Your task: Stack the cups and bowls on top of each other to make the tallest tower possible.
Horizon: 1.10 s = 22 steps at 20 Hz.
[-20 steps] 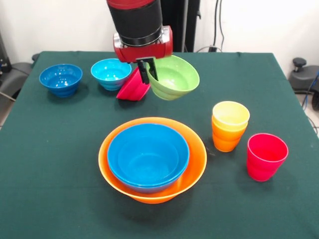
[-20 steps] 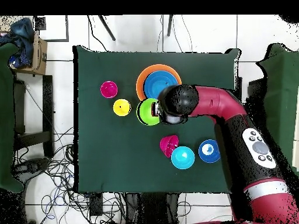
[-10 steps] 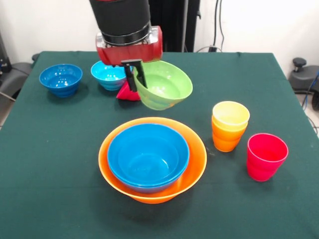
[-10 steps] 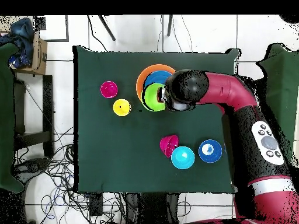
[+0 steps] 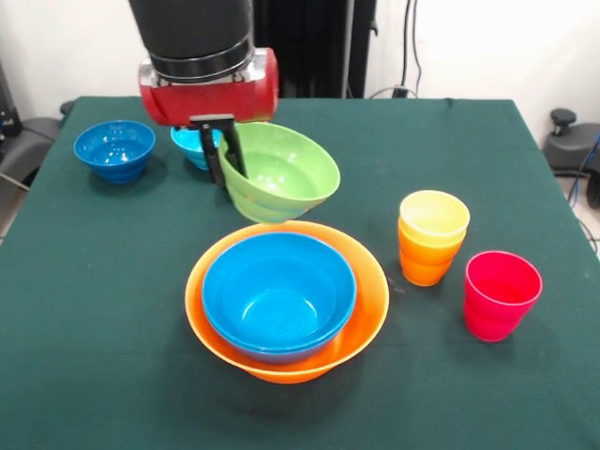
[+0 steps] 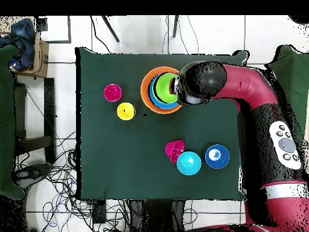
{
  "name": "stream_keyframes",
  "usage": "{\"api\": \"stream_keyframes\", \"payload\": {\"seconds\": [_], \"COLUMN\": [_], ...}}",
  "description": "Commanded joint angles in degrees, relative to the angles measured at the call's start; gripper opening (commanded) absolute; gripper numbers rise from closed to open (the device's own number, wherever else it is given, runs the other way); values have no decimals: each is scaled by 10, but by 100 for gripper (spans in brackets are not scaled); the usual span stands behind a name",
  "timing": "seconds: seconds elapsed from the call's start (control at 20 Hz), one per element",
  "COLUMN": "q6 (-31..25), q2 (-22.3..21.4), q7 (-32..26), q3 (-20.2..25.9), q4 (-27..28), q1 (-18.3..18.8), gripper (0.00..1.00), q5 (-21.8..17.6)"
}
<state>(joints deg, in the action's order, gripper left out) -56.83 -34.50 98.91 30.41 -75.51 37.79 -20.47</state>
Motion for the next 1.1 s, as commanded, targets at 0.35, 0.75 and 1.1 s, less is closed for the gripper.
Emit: {"api": "stream_keyframes", "payload": {"seconds": [0.35, 0.75, 1.1], "q6": [-29, -56, -56], "q2": [57, 68, 74], "q7": [-65, -50, -44], "q3": [15, 9, 5], "q4": [65, 105, 120], "q1": [-13, -29, -36], "gripper": [0, 0, 0], "q5": [-6, -1, -2]}}
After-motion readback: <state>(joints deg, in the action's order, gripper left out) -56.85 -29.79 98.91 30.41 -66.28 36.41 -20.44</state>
